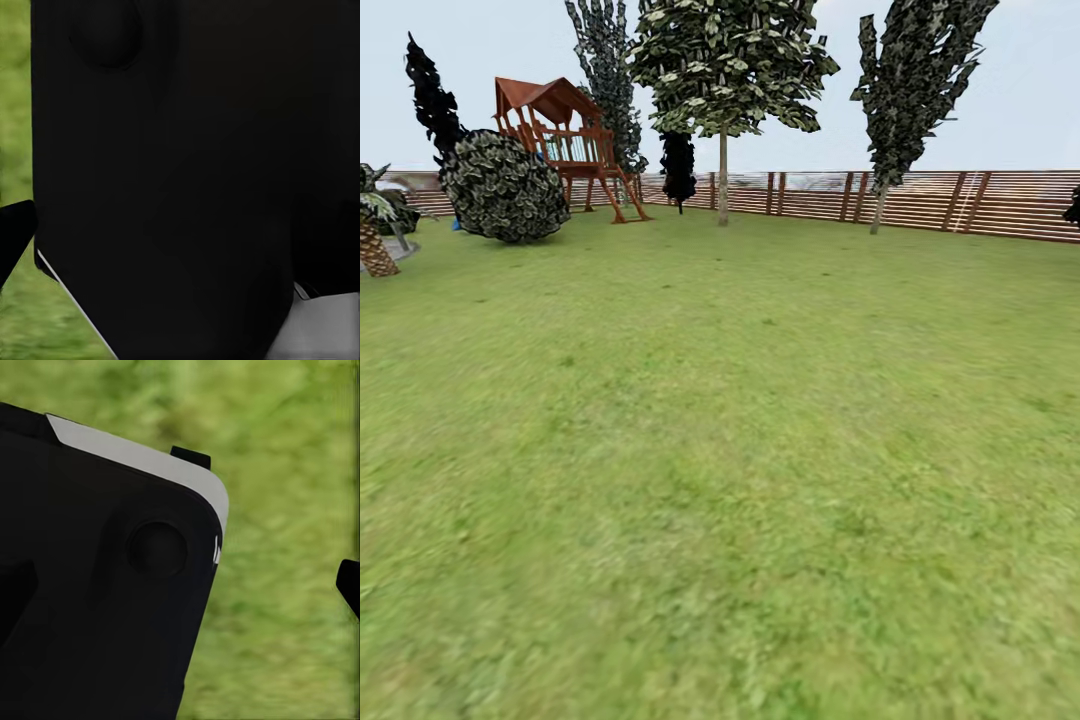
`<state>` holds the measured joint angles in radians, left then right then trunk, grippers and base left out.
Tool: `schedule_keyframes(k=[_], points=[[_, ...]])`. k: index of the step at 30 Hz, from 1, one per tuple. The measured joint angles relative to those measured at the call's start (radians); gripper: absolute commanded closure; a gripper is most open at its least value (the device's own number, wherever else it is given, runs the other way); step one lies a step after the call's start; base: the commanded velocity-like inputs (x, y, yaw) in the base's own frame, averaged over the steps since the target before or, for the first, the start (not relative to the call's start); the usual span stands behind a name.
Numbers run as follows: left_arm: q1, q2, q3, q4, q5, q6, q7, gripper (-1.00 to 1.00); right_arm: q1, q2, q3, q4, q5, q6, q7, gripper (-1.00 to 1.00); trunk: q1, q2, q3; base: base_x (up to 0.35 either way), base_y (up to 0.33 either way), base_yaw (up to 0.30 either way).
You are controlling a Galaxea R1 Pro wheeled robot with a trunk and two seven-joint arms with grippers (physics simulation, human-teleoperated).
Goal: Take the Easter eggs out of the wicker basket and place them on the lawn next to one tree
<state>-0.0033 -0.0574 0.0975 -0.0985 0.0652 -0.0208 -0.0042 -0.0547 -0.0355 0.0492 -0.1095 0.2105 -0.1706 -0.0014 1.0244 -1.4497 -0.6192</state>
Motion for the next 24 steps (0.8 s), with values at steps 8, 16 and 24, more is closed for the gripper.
schedule_keyframes(k=[8,16,24], points=[[0.000,0.000,-0.001,0.000,0.000,0.000,0.000,-1.00,0.000,0.001,0.000,0.000,-0.001,0.000,0.000,-1.00,0.000,0.000,0.000,0.339,0.000,0.000],[0.000,-0.001,-0.001,0.000,0.000,0.000,0.000,-1.00,0.000,0.001,0.000,0.000,-0.002,0.000,0.000,-1.00,0.000,0.000,0.000,0.338,0.000,0.000],[0.000,-0.001,-0.002,0.000,0.000,0.000,0.000,-1.00,0.000,0.001,0.000,0.000,-0.002,0.000,0.000,-1.00,0.000,0.000,0.000,0.338,0.000,0.000]])
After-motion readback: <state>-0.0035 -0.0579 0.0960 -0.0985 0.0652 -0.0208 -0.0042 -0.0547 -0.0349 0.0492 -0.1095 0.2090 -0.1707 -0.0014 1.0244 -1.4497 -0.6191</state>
